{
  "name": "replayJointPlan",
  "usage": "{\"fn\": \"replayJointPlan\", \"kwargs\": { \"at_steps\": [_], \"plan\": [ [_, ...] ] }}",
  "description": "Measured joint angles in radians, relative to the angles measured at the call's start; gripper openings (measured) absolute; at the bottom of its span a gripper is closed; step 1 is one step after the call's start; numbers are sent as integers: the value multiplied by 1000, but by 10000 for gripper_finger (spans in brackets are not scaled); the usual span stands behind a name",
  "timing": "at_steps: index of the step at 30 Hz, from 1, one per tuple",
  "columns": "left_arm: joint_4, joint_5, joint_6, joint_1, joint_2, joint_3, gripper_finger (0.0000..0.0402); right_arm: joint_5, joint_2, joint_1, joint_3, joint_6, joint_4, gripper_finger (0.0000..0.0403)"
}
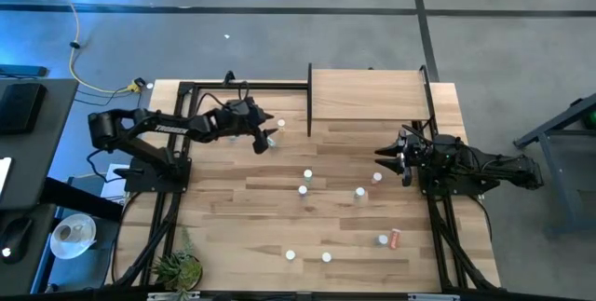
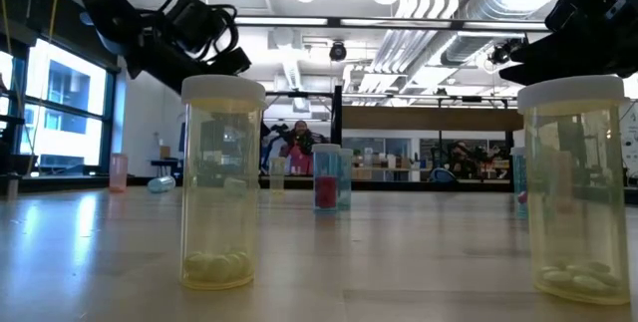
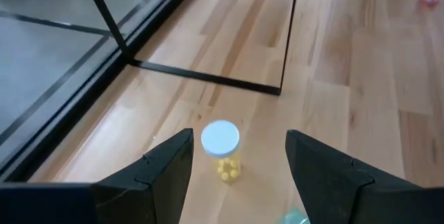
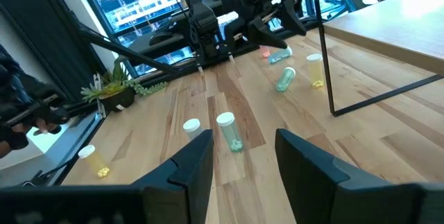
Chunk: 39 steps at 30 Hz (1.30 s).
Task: Pick and place medicine bottles onto shelf by color
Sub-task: Put the top left yellow pill bottle on the shelf
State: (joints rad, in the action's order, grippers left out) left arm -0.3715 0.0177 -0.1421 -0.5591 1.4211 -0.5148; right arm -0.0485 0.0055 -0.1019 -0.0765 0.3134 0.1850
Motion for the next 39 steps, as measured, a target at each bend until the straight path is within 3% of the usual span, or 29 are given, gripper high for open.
{"fn": "replayJointPlan", "kwargs": {
  "at_steps": [11,20,39],
  "plan": [
    [-109,-3,0,0,88,-1,218,0,0,0,0,0,0,147],
    [-81,-79,-8,-1,166,-70,218,0,0,0,0,0,0,147],
    [-28,-59,45,3,176,-93,218,0,0,0,0,0,0,147]
  ]
}}
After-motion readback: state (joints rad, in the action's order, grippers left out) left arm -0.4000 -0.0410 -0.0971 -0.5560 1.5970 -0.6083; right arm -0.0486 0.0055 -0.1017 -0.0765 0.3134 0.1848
